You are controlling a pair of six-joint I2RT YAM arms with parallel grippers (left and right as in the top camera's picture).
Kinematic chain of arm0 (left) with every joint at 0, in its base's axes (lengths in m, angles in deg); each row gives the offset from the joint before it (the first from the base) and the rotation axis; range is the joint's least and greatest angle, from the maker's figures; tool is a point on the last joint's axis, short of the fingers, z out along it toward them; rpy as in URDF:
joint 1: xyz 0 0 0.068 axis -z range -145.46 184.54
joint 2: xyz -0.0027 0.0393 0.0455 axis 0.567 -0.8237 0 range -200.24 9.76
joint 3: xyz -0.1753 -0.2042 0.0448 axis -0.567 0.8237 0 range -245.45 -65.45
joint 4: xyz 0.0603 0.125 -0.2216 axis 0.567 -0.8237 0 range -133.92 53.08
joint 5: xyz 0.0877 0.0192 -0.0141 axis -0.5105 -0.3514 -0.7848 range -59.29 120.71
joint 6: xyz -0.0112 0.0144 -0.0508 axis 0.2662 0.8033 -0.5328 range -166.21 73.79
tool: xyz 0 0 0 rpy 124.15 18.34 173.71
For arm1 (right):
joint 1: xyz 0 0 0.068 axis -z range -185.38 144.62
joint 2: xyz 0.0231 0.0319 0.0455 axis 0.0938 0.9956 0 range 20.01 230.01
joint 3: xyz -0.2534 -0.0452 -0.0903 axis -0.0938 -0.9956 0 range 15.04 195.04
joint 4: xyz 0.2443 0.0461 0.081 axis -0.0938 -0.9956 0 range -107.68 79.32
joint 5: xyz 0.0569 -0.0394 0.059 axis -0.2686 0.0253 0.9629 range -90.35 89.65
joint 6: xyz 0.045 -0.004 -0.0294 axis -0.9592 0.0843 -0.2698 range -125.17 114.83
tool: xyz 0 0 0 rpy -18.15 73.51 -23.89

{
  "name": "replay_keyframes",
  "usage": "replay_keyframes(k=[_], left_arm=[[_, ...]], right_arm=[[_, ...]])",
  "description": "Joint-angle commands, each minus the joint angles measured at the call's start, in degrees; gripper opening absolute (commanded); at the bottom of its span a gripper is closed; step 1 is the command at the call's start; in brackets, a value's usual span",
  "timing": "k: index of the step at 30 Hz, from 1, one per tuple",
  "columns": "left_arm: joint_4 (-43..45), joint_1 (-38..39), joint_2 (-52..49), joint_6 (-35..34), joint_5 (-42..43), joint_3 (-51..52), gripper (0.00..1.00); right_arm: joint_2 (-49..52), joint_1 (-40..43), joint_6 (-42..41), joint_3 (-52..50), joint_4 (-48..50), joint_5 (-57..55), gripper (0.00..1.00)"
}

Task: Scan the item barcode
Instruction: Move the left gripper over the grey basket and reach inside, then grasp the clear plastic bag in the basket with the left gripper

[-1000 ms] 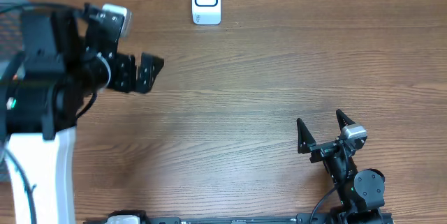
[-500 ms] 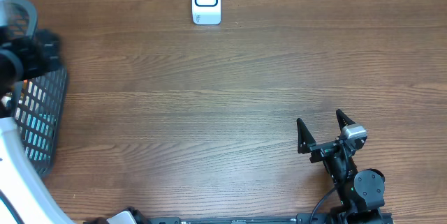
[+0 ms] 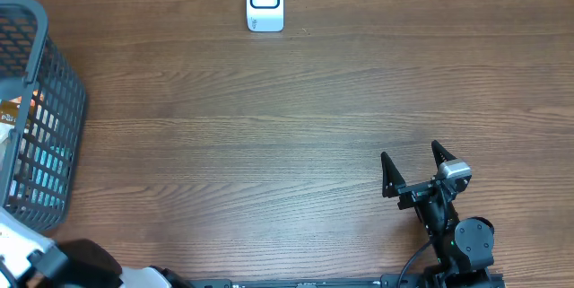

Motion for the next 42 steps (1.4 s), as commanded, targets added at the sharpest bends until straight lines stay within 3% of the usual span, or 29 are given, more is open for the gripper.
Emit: replay_keyframes(k=[1,3,9,12,24,33,41,42], left_arm=[[0.6,0.0,-4.0,-1.6,-3.0,-0.9,1.00],[0.7,0.0,-6.1,-1.4,-3.5,-0.9,0.93],[2.6,0.0,-10.2,0.3,-4.6,-0.9,0.95],[4.0,0.0,-12.9,4.6,-5.1,-0.9,1.00],[5.4,-0.3,-20.5,17.1,-9.5,-0.9,1.00],[8.9,-2.8,-25.6,19.2,-9.3,-0.9,1.00],[7.1,-3.7,-31.3,19.2,-3.6,-0.9,1.00],[6.6,-3.6,-31.5,19.2,-3.1,-0.9,0.95]], right_arm=[[-0.6,-0.2,0.1,-0.6,0.4,0.1,1.00],[-0.6,-0.2,0.1,-0.6,0.4,0.1,1.00],[-0.6,-0.2,0.1,-0.6,0.4,0.1,1.00],[-0.6,-0.2,0.1,-0.6,0.4,0.1,1.00],[-0.6,-0.2,0.1,-0.6,0.4,0.1,1.00],[-0.6,-0.2,0.1,-0.6,0.4,0.1,1.00],[-0.6,-0.2,0.1,-0.6,0.4,0.1,1.00],[-0.6,-0.2,0.1,-0.6,0.4,0.1,1.00]])
